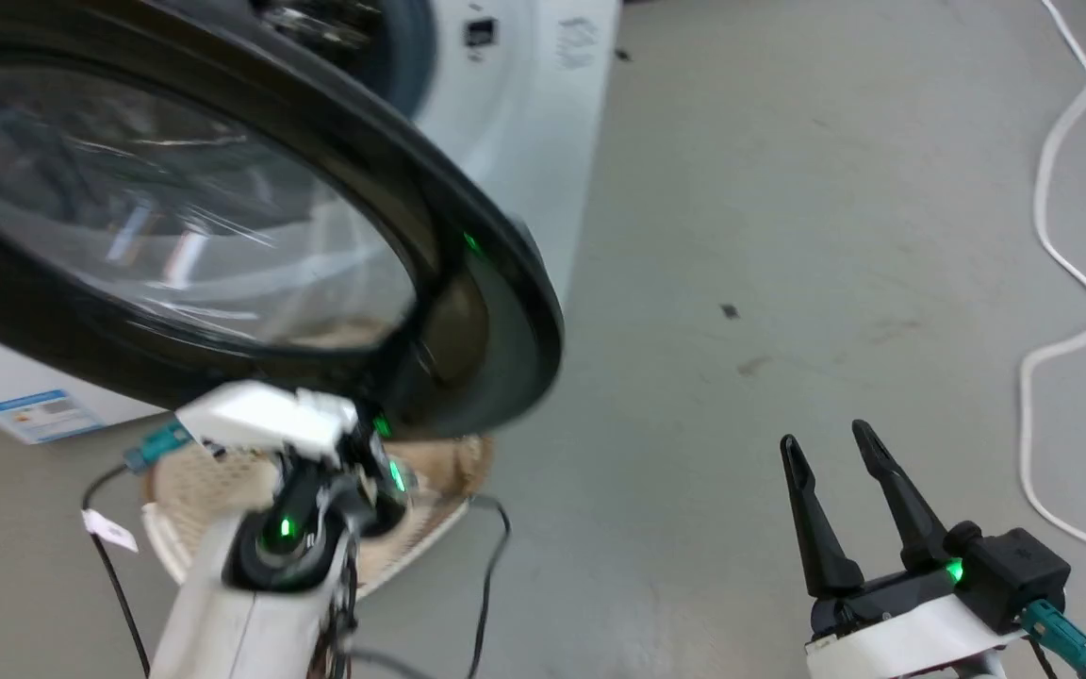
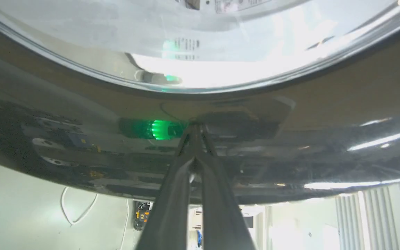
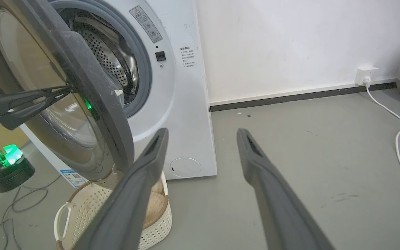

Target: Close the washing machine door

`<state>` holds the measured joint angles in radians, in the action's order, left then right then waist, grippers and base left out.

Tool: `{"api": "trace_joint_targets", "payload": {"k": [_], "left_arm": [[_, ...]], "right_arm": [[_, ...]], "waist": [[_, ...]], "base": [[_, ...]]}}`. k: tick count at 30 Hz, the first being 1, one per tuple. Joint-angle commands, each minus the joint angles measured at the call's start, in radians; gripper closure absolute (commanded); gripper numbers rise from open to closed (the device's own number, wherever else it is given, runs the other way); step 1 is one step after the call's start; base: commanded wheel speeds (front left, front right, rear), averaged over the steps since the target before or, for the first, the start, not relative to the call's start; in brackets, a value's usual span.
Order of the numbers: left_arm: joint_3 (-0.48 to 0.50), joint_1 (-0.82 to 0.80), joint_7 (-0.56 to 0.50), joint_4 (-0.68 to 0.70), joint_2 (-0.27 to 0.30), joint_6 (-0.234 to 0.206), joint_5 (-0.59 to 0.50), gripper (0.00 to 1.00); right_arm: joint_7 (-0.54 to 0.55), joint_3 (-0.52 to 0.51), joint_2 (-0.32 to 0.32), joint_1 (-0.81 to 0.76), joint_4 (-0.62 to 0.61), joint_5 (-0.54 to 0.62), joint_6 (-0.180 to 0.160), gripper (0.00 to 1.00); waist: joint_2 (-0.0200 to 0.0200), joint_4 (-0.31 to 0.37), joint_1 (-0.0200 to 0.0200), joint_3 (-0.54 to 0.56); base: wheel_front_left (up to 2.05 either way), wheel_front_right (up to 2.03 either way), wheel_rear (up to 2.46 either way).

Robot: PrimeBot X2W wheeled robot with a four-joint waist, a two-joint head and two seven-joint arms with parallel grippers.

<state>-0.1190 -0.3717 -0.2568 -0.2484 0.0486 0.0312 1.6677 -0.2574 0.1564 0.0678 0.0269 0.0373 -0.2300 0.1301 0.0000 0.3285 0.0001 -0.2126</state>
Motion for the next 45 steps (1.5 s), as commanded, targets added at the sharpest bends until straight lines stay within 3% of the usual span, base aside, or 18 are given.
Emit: {"api": "trace_joint_targets", "payload": {"k": [1,8,17,22,29,32,34,39,40,41,42,45], "left_arm": [[0.0,-0.06,0.068,-0.038,0.002,0.013,-0.013,1.0],[-0.04,-0.206,0.23,-0.168,0.002,0.044,0.005,1.0],[-0.121,-0.183,0.241,-0.241,0.012,0.087,-0.02,1.0],[-0.213,-0.064,0.25,-0.19,0.077,0.098,-0.153,1.0],[-0.393,0.066,0.394,-0.075,0.28,0.099,-0.539,1.0],[-0.421,0.084,0.48,-0.048,0.351,0.065,-0.712,1.0],[-0.395,0.096,0.508,-0.022,0.373,0.012,-0.8,1.0],[-0.222,0.171,0.518,0.128,0.349,-0.098,-0.978,1.0],[-0.189,0.198,0.518,0.159,0.34,-0.108,-1.017,0.65],[-0.164,0.227,0.518,0.184,0.327,-0.115,-1.048,0.2],[-0.143,0.255,0.518,0.202,0.311,-0.116,-1.07,0.0],[-0.101,0.328,0.518,0.234,0.274,-0.114,-1.144,0.0]], "right_arm": [[-0.004,0.001,-0.008,0.017,-0.003,-0.011,0.001,0.0],[-0.004,0.011,-0.014,0.023,0.006,-0.013,0.001,0.0],[-0.004,0.004,-0.017,0.011,0.014,-0.004,0.001,0.0],[-0.004,-0.005,-0.011,-0.006,0.017,0.003,0.001,0.0],[-0.004,-0.009,0.014,-0.039,0.025,0.0,0.001,0.0],[-0.004,-0.01,0.019,-0.05,0.025,-0.002,0.001,0.0],[-0.004,-0.009,0.02,-0.057,0.023,-0.003,0.001,0.0],[-0.004,-0.008,0.021,-0.063,0.014,0.003,0.001,0.0],[-0.004,-0.007,0.02,-0.062,0.013,0.003,0.001,0.0],[-0.004,-0.008,0.019,-0.061,0.012,0.003,0.001,0.0],[-0.004,-0.009,0.019,-0.061,0.011,0.004,0.001,0.0],[-0.004,-0.006,0.021,-0.065,0.01,0.004,0.001,0.0]], "waist": [[0.0,0.049,-0.0001,-0.039],[0.0,0.071,-0.0001,-0.042],[0.0,0.02,-0.0001,0.02],[0.0,-0.038,-0.0001,0.083],[0.0,-0.13,-0.0001,0.165],[0.0,-0.174,-0.0001,0.195],[0.0,-0.199,-0.0001,0.205],[0.0,-0.241,-0.0001,0.221],[0.0,-0.247,-0.0001,0.222],[0.0,-0.252,-0.0001,0.223],[0.0,-0.258,-0.0001,0.224],[0.0,-0.272,-0.0001,0.228]], "base": [[0.0,0.0,0.0],[0.0,0.0,0.0],[0.0,0.0,0.0],[0.0,0.0,0.0],[0.0,0.0,0.0],[0.0,0.0,0.0],[0.0,0.0,0.0],[0.0,0.0,0.0],[0.0,0.0,0.0],[0.0,0.0,0.0],[0.0,0.0,0.0],[0.0,0.0,0.0]]}}
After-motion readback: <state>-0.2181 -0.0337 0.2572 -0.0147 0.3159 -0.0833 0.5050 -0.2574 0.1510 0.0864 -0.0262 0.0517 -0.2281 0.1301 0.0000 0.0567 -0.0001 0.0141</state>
